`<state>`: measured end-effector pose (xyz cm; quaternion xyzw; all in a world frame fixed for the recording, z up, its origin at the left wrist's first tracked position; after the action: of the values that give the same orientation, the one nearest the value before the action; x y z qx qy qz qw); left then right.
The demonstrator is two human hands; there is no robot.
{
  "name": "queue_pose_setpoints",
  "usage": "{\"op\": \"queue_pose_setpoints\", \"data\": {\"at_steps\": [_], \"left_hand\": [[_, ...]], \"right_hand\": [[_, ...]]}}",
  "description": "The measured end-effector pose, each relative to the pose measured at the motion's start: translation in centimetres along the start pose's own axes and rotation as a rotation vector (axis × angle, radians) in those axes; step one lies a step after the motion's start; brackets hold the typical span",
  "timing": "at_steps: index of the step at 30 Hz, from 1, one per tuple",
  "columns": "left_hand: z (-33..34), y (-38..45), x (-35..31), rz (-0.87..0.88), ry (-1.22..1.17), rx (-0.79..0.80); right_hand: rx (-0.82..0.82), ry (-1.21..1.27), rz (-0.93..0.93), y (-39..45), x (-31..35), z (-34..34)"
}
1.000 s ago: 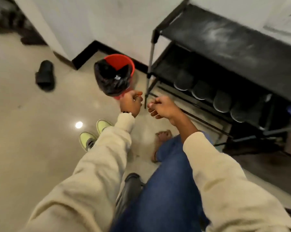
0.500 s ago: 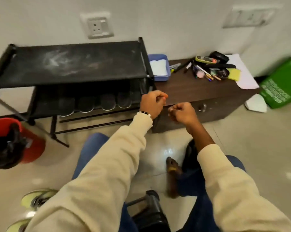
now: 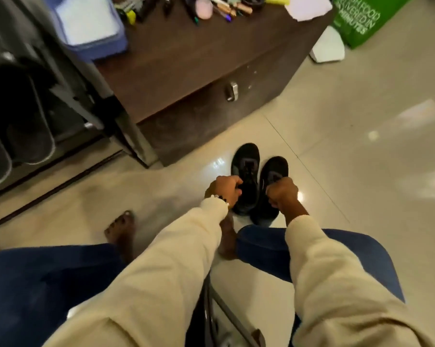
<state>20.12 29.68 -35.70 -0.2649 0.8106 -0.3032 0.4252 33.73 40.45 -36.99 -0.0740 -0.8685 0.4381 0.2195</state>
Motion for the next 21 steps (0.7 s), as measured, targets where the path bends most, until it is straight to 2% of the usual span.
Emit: {"op": "queue_pose_setpoints", "data": {"at_steps": [5,7,9,11,14,16,17,18,21], "left_hand": [[5.0,5.3,1.3,-0.101,0.224,0.156],[7.4,8.3,1.8,-0.143,0.337,0.191],[10.2,11.3,3.2,-0.175,0.351,0.249],[11.7,13.1,3.4,-0.151,0.369,0.278],[10.6,11.7,2.0,-0.232,0.376,0.289],[7.9,9.3,-1.5,-0.217,0.316,0.301],[7.6,9.1,-2.2,-0.156,0.336,0.283],[9.4,11.4,-0.6,-0.141,0.411,0.264],[10.0,11.4,1.1,-0.216,0.34,0.243]], "right_hand": [[0.081,-0.143,0.204,4.5,-4.3,3.6],[0.115,-0.127,0.333,7.2,-6.2,5.4],[0.131,-0.091,0.405,8.4,-7.5,6.9],[0.123,-0.103,0.401,10.2,-8.8,8.1],[0.063,-0.143,0.34,11.7,-9.6,9.0],[0.004,-0.155,0.301,12.4,-10.1,8.8],[-0.006,-0.161,0.298,12.3,-10.2,8.6],[-0.006,-0.168,0.302,12.2,-10.2,8.5],[0.021,-0.136,0.318,11.6,-10.2,8.6]]}}
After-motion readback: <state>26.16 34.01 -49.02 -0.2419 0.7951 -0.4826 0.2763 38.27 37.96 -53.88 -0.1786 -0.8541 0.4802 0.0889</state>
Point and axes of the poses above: each hand's wrist, its own y-axis towards the middle knuckle, its own z-axis out of the palm, x = y × z, the point moved 4 cm from there along y, towards the middle knuckle, and after that the axes turned 11 degrees about x, right-handed, at the moved point
